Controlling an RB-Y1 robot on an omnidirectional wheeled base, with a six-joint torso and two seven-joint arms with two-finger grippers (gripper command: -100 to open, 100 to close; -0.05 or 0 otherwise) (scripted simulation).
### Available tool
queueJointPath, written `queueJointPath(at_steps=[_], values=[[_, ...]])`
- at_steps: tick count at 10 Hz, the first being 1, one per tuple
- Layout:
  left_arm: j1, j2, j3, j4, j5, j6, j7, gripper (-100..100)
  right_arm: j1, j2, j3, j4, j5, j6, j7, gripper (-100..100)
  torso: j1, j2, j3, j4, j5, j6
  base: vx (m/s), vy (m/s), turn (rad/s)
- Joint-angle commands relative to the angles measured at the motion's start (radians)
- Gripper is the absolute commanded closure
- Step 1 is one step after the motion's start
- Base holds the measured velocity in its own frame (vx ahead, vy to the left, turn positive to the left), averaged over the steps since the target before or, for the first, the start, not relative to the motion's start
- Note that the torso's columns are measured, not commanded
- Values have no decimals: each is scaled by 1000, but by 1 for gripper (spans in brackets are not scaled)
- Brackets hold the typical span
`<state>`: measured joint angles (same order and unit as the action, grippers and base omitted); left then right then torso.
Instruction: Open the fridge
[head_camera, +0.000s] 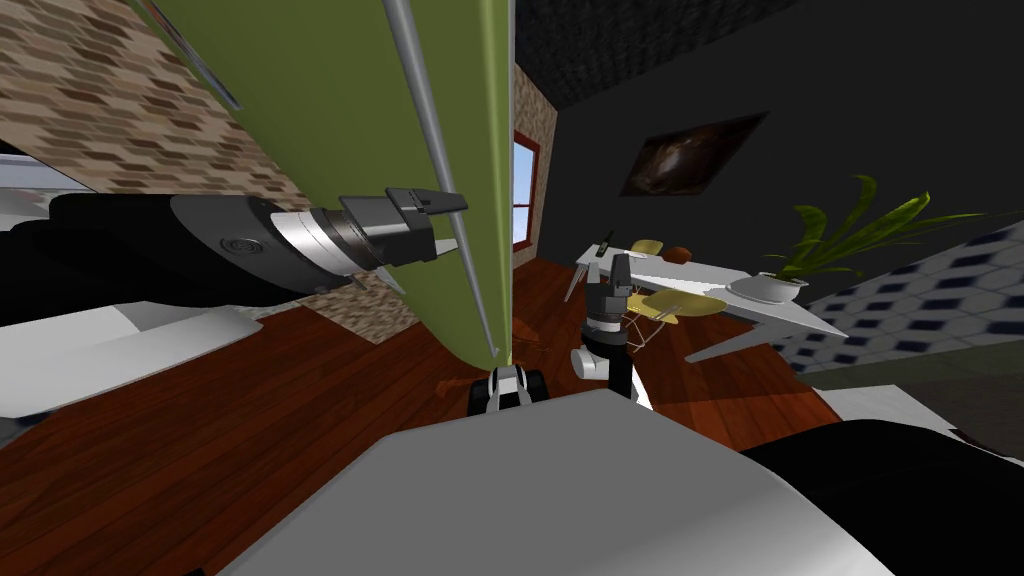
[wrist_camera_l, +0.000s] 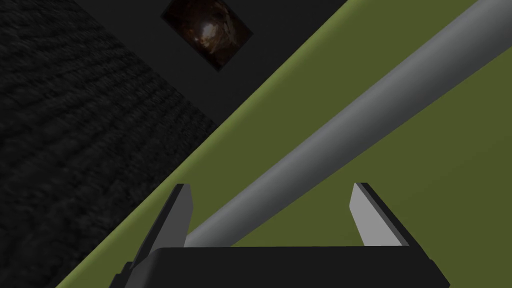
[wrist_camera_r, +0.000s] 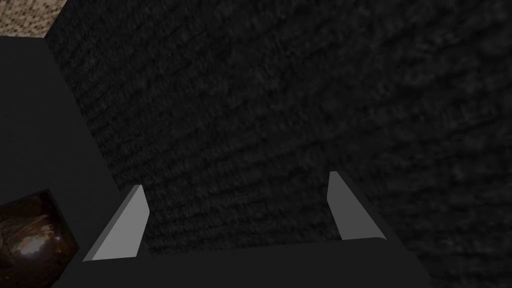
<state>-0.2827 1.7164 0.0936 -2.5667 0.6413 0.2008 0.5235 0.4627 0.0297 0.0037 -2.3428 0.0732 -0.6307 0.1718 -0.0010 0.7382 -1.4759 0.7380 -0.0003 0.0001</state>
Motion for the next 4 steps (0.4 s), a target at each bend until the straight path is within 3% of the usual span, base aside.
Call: queueJointPath(at_steps=[1, 4], values=[[0, 0, 0, 0, 0, 0, 0, 0, 0, 0, 0, 0, 0, 0, 0, 0, 0, 0, 0, 0, 0, 0, 0, 0, 0], [0, 0, 0, 0, 0, 0, 0, 0, 0, 0, 0, 0, 0, 0, 0, 0, 1, 0, 0, 0, 0, 0, 0, 0, 0]])
